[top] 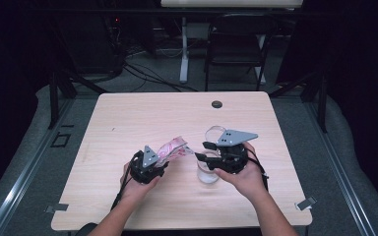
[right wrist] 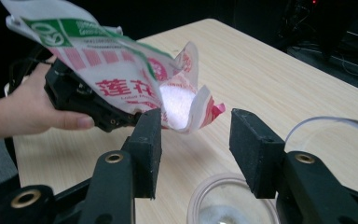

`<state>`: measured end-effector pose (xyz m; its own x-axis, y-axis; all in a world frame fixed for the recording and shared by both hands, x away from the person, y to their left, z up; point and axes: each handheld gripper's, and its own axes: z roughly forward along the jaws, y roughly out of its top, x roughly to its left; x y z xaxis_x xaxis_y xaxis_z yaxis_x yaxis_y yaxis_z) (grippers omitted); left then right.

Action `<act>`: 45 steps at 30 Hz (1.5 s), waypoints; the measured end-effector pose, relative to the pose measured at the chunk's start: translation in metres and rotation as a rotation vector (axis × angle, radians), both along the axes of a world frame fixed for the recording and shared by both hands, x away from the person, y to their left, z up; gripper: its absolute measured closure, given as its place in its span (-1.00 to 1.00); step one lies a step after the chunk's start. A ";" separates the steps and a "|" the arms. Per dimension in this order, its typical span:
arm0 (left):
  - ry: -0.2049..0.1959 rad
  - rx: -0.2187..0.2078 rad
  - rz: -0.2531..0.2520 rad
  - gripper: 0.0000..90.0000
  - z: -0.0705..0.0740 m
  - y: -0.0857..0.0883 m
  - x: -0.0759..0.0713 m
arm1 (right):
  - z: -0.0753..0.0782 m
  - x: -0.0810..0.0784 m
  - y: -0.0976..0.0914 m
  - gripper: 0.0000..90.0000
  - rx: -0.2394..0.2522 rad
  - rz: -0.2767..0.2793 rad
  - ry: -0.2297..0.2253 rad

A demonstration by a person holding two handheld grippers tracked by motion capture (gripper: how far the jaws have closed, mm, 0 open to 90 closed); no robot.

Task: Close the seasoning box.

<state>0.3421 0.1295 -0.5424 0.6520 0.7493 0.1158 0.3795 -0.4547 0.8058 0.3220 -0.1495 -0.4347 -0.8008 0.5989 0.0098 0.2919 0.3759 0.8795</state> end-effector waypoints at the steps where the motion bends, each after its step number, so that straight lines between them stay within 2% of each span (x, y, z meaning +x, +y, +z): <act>1: 0.000 -0.002 0.006 0.32 0.000 0.000 0.001 | 0.000 0.003 -0.002 0.20 0.015 -0.002 0.003; 3: 0.007 -0.005 0.014 0.32 0.000 0.001 0.002 | 0.000 0.008 -0.003 0.20 0.029 -0.001 0.002; 6: 0.004 -0.004 0.027 0.32 0.002 0.001 0.003 | 0.002 0.015 -0.003 0.23 -0.015 -0.003 -0.008; 7: 0.004 -0.006 0.029 0.32 0.003 0.000 0.002 | 0.004 0.015 -0.004 0.25 -0.023 0.000 -0.028; 9: -0.001 0.002 0.028 0.32 0.006 -0.002 0.002 | 0.006 0.014 -0.007 0.26 -0.005 0.020 -0.039; 12: -0.027 0.036 0.017 0.32 0.011 -0.006 0.001 | 0.007 0.010 -0.009 0.26 -0.013 0.047 -0.081; 15: -0.055 0.068 0.015 0.32 0.016 -0.011 0.002 | 0.010 0.007 -0.011 0.24 0.006 0.051 -0.082; 20: -0.096 0.111 0.010 0.32 0.025 -0.020 0.007 | 0.014 0.002 -0.008 0.17 0.003 0.067 -0.088; 24: -0.120 0.154 -0.006 0.32 0.031 -0.029 0.009 | 0.017 0.000 -0.006 0.15 -0.011 0.071 -0.112; 27: -0.126 0.165 -0.018 0.32 0.032 -0.034 0.009 | 0.017 -0.002 -0.004 0.15 -0.011 0.080 -0.119; 30: -0.126 0.197 -0.030 0.32 0.030 -0.038 0.009 | 0.017 -0.002 -0.003 0.13 -0.014 0.073 -0.125; 35: -0.121 0.212 -0.041 0.32 0.026 -0.042 0.008 | 0.017 -0.003 -0.005 0.12 -0.034 0.064 -0.138; 43: -0.139 0.234 -0.057 0.32 0.029 -0.045 0.006 | 0.015 -0.004 -0.002 0.10 -0.059 0.084 -0.150; 45: -0.145 0.243 -0.063 0.32 0.030 -0.046 0.005 | 0.014 -0.003 -0.001 0.12 -0.051 0.088 -0.150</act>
